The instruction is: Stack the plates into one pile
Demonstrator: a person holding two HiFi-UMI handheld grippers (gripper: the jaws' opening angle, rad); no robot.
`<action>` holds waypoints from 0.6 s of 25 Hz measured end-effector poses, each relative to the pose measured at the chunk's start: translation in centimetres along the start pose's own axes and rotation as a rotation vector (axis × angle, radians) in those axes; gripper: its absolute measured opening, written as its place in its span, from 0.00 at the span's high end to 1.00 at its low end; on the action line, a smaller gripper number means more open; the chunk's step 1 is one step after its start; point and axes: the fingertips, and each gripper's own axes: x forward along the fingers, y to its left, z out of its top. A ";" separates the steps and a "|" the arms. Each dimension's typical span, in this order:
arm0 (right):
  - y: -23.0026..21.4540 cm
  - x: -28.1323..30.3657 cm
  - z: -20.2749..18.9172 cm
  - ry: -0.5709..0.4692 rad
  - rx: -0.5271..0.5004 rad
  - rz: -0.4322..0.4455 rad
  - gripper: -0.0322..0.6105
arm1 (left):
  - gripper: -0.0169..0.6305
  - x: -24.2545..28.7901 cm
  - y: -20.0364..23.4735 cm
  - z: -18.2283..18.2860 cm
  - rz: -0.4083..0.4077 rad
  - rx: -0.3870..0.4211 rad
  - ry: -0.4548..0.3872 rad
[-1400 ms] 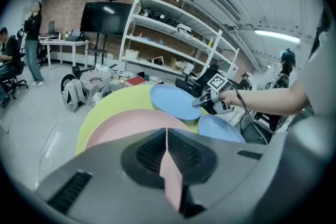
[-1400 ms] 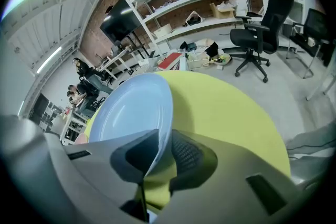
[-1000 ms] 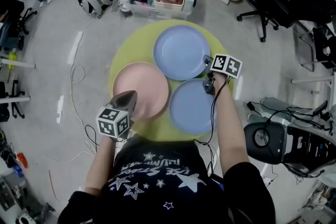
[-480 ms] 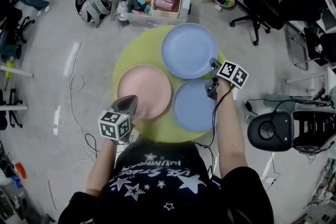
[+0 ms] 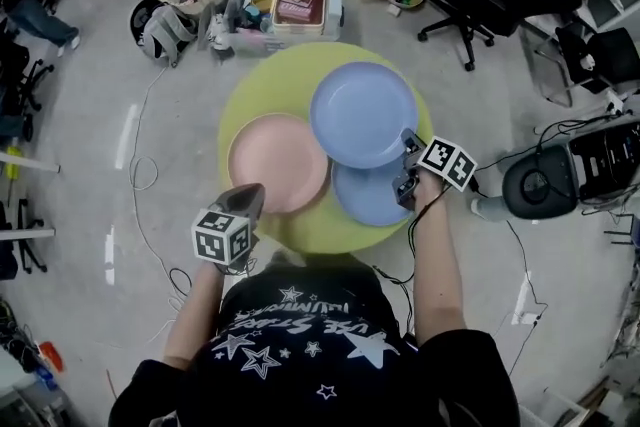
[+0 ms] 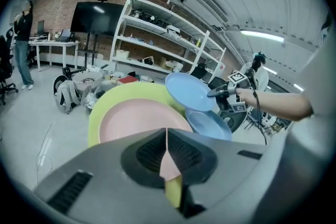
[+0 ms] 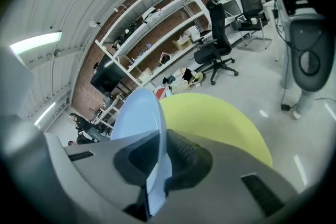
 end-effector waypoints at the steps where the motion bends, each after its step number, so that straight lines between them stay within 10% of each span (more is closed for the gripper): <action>1: -0.5 -0.8 -0.5 -0.007 0.019 -0.007 0.90 | 0.94 -0.1 -0.1 -0.2 -0.008 0.006 0.007; 15: -7.7 -9.7 -8.3 -0.051 0.189 -0.147 0.89 | 0.94 -0.8 -2.5 -3.0 -0.109 0.074 0.050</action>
